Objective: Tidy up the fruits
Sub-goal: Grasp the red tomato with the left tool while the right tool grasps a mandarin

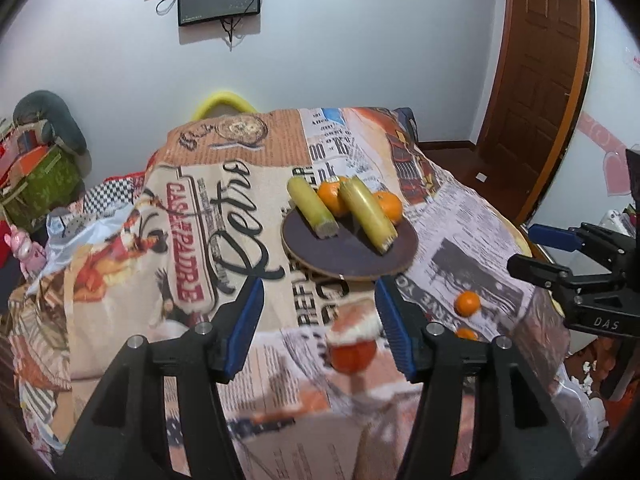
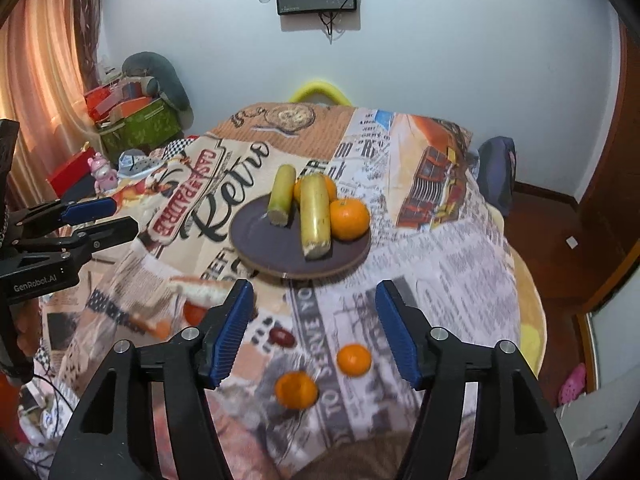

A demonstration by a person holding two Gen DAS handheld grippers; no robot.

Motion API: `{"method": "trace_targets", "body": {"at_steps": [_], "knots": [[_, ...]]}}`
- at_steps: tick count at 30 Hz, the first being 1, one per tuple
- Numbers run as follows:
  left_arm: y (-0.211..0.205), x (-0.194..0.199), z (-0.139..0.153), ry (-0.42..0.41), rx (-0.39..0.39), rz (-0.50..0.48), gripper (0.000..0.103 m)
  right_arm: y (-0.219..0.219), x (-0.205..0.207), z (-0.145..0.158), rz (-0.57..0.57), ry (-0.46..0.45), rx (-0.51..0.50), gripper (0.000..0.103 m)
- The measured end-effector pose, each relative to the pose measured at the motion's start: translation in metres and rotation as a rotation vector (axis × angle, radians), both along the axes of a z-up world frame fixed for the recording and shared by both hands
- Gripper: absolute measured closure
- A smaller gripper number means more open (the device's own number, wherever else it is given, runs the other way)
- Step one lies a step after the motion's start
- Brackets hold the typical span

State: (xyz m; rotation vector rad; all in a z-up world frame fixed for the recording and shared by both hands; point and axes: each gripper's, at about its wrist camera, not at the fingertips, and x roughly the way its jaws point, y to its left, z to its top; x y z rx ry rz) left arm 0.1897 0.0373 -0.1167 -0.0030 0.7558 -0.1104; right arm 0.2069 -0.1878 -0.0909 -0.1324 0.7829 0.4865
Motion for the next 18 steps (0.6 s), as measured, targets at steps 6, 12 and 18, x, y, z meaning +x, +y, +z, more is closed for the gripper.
{"method": "trace_targets", "body": {"at_steps": [6, 12, 18], "knots": [[-0.004, -0.018, -0.021, 0.036, -0.008, -0.003, 0.045, -0.002, -0.016, -0.023, -0.012, 0.046, -0.028, 0.043], [-0.010, -0.020, -0.048, 0.087, -0.012, -0.024, 0.045, -0.007, -0.024, -0.053, -0.018, 0.125, -0.014, 0.043], [-0.016, -0.010, -0.075, 0.150, -0.046, -0.032, 0.045, -0.006, -0.025, -0.077, -0.022, 0.190, -0.013, 0.043]]}}
